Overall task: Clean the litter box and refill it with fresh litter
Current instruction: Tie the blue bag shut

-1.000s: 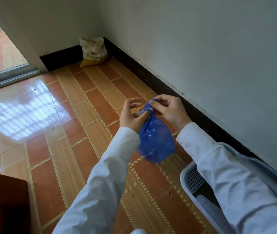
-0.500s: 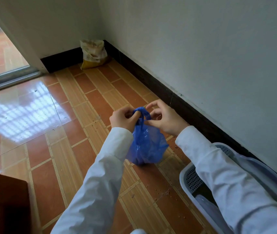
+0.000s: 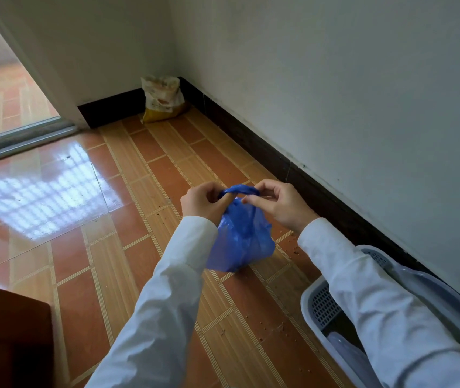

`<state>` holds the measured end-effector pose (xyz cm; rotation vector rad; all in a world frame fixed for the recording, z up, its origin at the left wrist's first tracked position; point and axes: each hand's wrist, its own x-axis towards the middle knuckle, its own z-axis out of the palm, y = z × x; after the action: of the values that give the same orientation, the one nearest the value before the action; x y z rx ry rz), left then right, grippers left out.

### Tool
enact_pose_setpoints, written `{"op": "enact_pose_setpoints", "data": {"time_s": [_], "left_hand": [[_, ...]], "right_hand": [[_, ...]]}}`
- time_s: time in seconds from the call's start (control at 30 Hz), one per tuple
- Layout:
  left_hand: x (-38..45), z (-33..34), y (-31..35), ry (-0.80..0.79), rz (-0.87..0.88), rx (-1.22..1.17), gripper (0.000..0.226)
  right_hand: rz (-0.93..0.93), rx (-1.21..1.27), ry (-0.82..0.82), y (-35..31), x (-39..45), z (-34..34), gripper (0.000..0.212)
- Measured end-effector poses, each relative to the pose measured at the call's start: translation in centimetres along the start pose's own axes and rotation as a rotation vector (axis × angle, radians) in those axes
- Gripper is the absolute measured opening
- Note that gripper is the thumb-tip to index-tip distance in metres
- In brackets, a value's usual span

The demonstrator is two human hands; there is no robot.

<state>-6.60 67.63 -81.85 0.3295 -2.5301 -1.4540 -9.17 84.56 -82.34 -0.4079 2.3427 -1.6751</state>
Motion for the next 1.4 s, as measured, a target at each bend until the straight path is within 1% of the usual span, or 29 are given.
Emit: {"op": "enact_pose_setpoints", "data": {"time_s": [0.1,0.23,0.33,0.47,0.53,0.6,0.7,0.83,0.93,1.13,1.27,1.4], "left_hand": [[-0.1,-0.2,-0.2,0.023,0.058,0.130,0.008],[0.0,-0.5,-0.6,0.040,0.150,0.290,0.007],[0.0,-0.5,-0.7,0.008,0.134,0.221,0.006],[-0.3,-0.3,-1.3,-0.031,0.089,-0.011,0.012],[-0.3,-0.4,-1.7,-0.061,0.077,-0.070,0.013],[-0.3,-0.4,-1.9,-0.070,0.088,-0.072,0.015],[0.0,-0.4,-2.1,-0.071,0.127,-0.010,0.022],[0.8,-0.9,-2.3,-0.062,0.174,0.009,0.012],[1.4,-1.4,-2.5,-0.059,0.203,-0.005,0.009],[2.9,-2.5,-2.4,-0.056,0.189,-0.022,0.010],[3.5,-4.1,0.5,-0.047,0.148,-0.006,0.013],[2.8,-7.6,6.5,-0.049,0.079,0.023,0.013]], "right_hand": [[-0.031,-0.046,0.050,-0.2,-0.1,0.0,0.013],[-0.075,-0.165,0.178,0.1,-0.3,0.0,0.009],[-0.095,-0.204,0.217,0.4,-0.2,-0.1,0.011],[-0.089,-0.223,0.199,0.7,-0.3,-0.4,0.013],[-0.083,-0.224,0.180,0.9,-0.5,-0.7,0.014],[-0.082,-0.234,0.168,1.0,-0.7,-0.9,0.014],[-0.096,-0.273,0.175,1.2,-0.8,-0.9,0.015],[-0.113,-0.279,0.190,1.2,-0.5,-0.7,0.015],[-0.107,-0.261,0.186,1.0,0.1,-0.6,0.014],[-0.077,-0.204,0.172,0.3,1.7,-0.4,0.014],[0.000,-0.172,0.134,-2.5,2.4,-1.3,0.015],[0.055,-0.147,0.106,-8.9,1.9,-3.3,0.014]]}}
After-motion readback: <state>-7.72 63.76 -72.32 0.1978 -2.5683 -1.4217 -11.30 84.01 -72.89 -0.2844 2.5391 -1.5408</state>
